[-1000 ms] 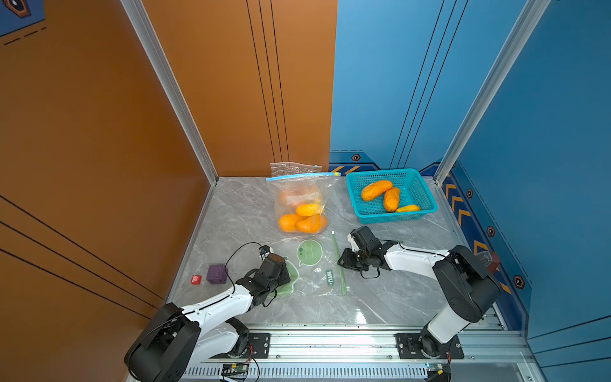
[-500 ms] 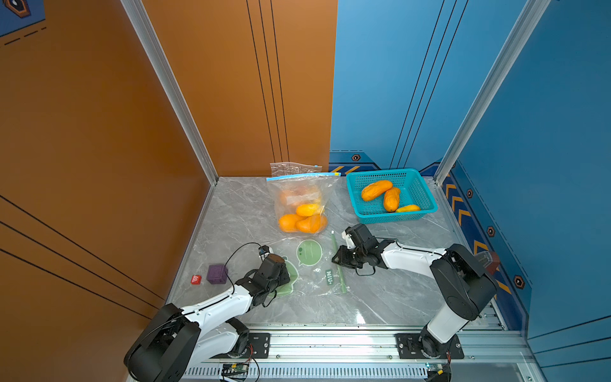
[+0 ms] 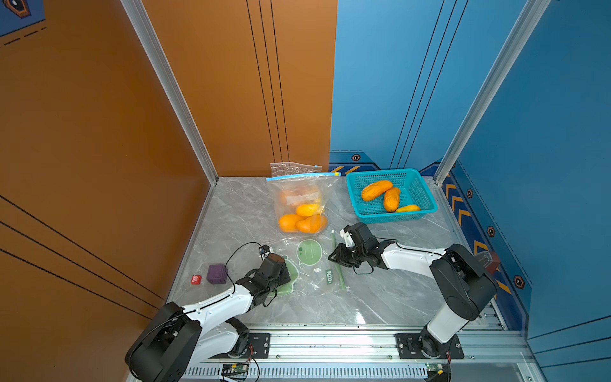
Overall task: Place the mango in a zip-top bag and seal the zipper
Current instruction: Open the zipper of the food storage bag at the center of the board.
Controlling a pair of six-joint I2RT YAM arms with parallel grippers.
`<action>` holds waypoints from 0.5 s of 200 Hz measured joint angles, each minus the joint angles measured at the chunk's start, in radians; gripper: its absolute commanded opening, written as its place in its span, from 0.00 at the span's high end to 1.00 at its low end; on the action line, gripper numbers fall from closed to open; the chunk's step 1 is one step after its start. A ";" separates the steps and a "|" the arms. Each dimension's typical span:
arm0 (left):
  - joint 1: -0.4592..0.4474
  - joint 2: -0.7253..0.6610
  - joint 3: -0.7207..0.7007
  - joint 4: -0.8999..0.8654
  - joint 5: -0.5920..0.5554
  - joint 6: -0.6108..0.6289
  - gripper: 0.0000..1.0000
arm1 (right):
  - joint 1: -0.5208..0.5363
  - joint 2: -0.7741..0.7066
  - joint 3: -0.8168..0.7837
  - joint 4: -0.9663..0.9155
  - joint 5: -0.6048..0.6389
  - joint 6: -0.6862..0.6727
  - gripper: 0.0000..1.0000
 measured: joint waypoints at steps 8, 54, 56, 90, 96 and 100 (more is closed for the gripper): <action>0.000 -0.002 0.000 -0.002 0.000 0.000 0.63 | 0.000 0.000 -0.011 0.005 0.000 0.000 0.72; 0.000 -0.008 0.000 -0.006 0.003 -0.008 0.61 | 0.000 0.000 -0.069 0.067 -0.001 0.003 0.82; 0.000 -0.009 0.000 -0.007 0.003 -0.009 0.61 | 0.000 0.000 -0.072 0.074 -0.002 0.005 0.83; 0.000 -0.026 0.000 -0.022 0.006 -0.023 0.61 | 0.003 0.000 -0.086 0.142 -0.009 -0.002 0.99; 0.000 -0.031 0.000 -0.025 0.007 -0.026 0.60 | 0.003 0.000 -0.087 0.155 -0.011 -0.004 1.00; 0.000 -0.034 0.000 -0.026 0.009 -0.026 0.59 | 0.004 0.000 -0.088 0.164 -0.014 -0.011 1.00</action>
